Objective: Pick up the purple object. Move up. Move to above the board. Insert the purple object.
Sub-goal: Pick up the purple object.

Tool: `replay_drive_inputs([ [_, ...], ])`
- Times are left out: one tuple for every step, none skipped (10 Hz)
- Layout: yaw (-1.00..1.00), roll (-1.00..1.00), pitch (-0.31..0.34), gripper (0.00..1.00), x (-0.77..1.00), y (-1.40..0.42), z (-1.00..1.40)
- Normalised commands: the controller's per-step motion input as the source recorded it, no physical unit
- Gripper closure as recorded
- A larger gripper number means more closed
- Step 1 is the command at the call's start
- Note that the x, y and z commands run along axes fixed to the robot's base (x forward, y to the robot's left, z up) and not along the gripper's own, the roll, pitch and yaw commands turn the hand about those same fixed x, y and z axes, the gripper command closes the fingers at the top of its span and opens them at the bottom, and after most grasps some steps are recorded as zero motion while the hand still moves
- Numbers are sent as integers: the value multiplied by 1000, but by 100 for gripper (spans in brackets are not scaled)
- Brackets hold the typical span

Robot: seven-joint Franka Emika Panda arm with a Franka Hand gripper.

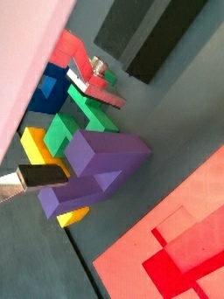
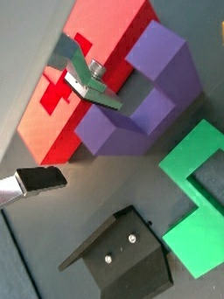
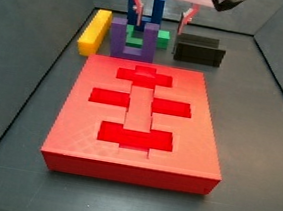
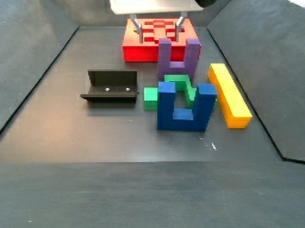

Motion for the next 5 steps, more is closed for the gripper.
replay_drive_inputs([
  [-51,47,0,0,0,0,-246],
  [0,31,0,0,0,0,-263],
  [0,33,0,0,0,0,-320],
  [6,27,0,0,0,9,-357],
  [14,43,0,0,0,0,-346],
])
